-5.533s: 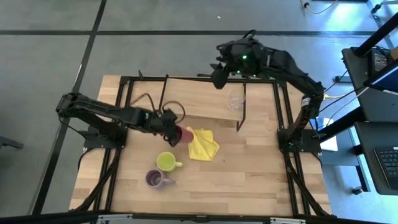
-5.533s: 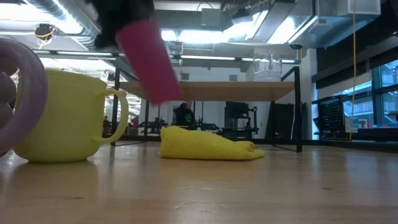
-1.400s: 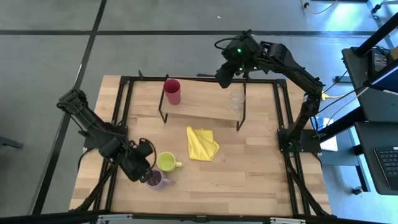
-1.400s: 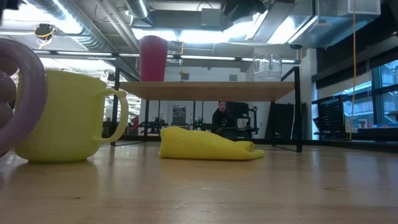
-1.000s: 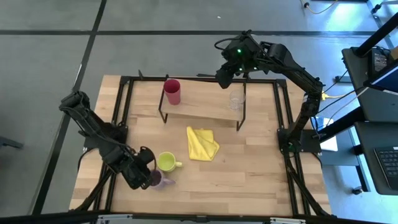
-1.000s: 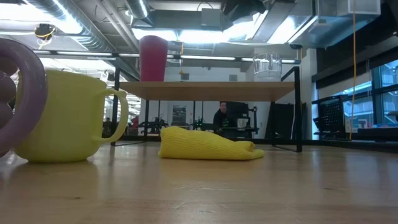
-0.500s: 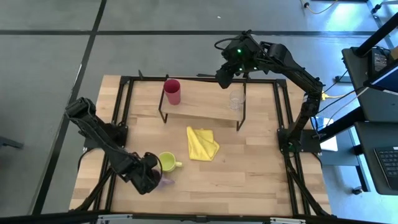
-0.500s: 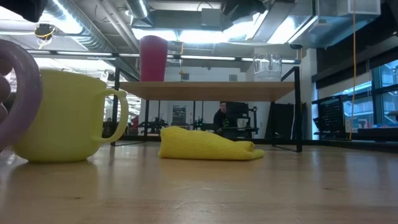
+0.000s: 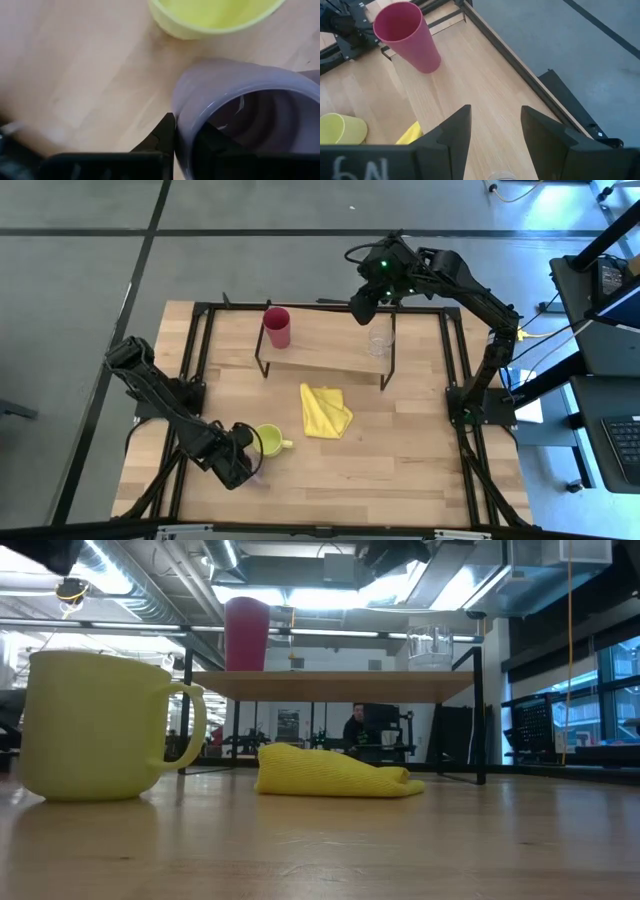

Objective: Stack small to large cups/mugs on shelf
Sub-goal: Put the purple mug near the pink cup on the shelf

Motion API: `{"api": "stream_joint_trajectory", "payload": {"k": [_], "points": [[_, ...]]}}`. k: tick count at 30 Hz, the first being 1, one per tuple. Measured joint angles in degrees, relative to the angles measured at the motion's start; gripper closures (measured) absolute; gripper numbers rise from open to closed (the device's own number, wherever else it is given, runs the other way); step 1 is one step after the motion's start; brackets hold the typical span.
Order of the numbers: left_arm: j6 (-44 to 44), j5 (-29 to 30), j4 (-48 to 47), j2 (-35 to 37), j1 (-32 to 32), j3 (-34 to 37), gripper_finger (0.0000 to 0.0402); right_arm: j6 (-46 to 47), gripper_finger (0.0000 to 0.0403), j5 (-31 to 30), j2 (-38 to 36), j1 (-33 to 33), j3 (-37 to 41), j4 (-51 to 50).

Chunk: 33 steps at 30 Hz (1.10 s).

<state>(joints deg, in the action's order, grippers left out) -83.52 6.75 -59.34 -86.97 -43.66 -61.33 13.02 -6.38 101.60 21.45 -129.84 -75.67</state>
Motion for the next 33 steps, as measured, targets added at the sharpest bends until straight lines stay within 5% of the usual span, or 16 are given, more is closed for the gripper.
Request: {"api": "stream_joint_trajectory", "payload": {"k": [7,14,33], "points": [[8.76,0.15,-16.87,5.6,2.8,-9.96,0.0376,-1.3,0.023,1.51,0.0,0.0,0.0,-0.48],[33.17,2.83,-28.69,7.49,10.38,-27.99,0.0376,-2.17,0.023,1.52,0.0,0.0,0.0,-3.58],[100.15,1.88,-30.61,-4.69,42.47,-54.19,0.0376,9.76,0.023,5.02,-1.7,2.01,0.0,-8.53]]}}
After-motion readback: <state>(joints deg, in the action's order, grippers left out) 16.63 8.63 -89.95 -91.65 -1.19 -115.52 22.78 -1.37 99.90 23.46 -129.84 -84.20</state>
